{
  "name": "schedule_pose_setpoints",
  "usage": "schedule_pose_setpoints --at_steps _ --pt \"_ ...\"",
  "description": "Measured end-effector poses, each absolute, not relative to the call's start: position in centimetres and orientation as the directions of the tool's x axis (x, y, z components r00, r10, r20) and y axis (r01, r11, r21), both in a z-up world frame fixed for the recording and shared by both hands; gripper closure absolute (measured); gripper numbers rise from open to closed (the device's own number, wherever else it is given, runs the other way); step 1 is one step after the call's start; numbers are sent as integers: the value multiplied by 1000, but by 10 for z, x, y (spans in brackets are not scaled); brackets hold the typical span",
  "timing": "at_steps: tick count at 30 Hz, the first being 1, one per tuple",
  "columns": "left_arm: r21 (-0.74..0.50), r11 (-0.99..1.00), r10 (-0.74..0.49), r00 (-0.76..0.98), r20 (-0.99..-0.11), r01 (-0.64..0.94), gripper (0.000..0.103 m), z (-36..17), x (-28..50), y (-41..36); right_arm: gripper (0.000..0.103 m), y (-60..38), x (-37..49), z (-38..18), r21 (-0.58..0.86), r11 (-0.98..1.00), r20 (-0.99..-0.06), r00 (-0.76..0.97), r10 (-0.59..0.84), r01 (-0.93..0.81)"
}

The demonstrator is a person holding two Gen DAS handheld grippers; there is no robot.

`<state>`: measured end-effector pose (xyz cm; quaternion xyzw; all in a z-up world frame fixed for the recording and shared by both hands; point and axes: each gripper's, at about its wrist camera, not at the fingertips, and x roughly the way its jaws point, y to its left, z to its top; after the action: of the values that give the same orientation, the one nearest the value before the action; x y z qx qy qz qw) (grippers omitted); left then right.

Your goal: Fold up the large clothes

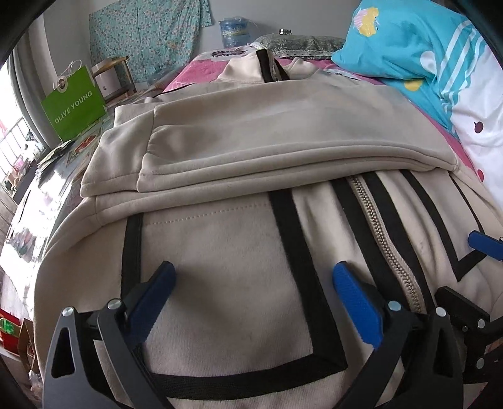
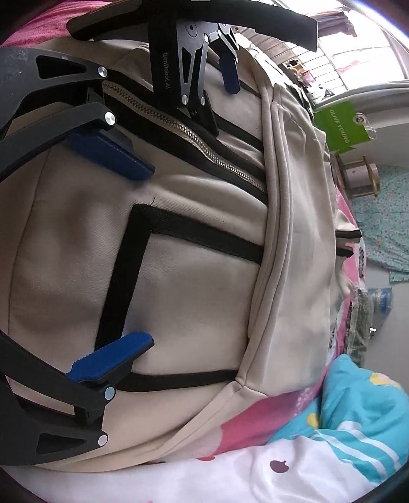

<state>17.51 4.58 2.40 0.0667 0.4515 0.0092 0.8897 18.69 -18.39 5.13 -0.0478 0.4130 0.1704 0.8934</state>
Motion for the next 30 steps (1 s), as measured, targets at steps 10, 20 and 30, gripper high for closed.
schedule_pose_setpoints --at_steps 10,20,30 --pt "128 991 77 592 -802 44 5 24 175 44 9 -190 184 51 60 937 -753 600 269 -345" --pt "130 990 78 593 -802 45 5 25 175 44 8 -190 184 51 56 938 -746 610 267 -342" --pt "132 990 81 598 -798 43 5 25 176 44 7 -189 181 51 27 943 -735 632 245 -333"
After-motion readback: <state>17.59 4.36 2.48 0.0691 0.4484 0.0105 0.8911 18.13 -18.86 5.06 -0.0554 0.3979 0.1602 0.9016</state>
